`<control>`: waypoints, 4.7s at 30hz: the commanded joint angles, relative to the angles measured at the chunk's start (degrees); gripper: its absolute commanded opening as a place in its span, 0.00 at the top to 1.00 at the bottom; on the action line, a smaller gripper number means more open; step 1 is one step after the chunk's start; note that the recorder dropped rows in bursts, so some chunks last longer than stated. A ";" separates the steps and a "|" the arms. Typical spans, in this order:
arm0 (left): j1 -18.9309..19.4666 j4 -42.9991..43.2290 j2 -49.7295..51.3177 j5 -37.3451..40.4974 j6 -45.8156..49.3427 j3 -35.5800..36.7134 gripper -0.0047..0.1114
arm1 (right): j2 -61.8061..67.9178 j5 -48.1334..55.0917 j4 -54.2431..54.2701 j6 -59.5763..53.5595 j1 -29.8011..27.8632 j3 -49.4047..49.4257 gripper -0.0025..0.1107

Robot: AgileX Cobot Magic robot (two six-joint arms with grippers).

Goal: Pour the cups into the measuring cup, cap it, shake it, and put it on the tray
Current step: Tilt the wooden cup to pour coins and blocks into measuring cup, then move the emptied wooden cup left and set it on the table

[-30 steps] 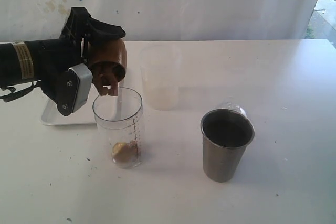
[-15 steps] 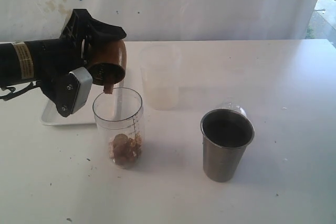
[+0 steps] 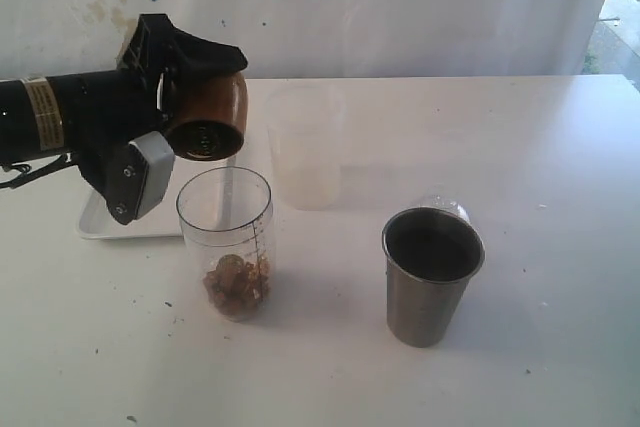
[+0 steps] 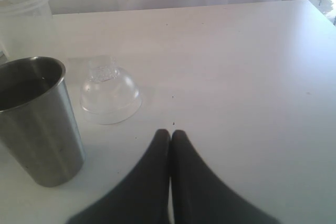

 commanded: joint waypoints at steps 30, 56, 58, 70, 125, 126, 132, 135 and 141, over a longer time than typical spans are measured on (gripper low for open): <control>-0.18 -3.04 -0.63 -2.73 -27.56 -0.43 0.96 | -0.30 -0.12 0.00 -0.20 -0.08 0.14 0.98; -0.06 -27.55 -0.63 3.73 -75.91 -0.43 0.96 | -0.30 -0.12 0.00 -0.20 -0.08 0.14 0.98; -0.06 -42.98 -0.63 9.41 -76.14 -0.43 0.96 | -0.30 -0.12 0.00 -0.20 -0.08 0.14 0.98; 14.71 -60.42 0.62 17.93 -73.31 1.82 0.96 | -0.30 -0.12 0.00 -0.20 -0.08 0.14 0.98; 20.96 -55.46 28.93 -14.10 -72.64 6.03 0.07 | -0.30 -0.12 0.00 -0.20 -0.08 0.14 0.98; 20.96 -55.46 28.07 -13.78 -72.88 6.03 0.07 | -0.30 -0.12 0.00 -0.20 -0.08 0.14 0.98; 20.96 -55.46 21.71 -11.54 -73.15 6.03 0.07 | -0.30 -0.12 0.00 -0.20 -0.08 0.14 0.98; 20.96 -55.79 18.10 -7.80 -73.15 6.03 0.07 | -0.30 -0.12 0.00 -0.20 -0.08 0.14 0.98; 20.96 -53.72 8.69 2.36 -75.46 6.03 0.07 | -0.30 -0.12 0.00 -0.20 -0.08 0.14 0.98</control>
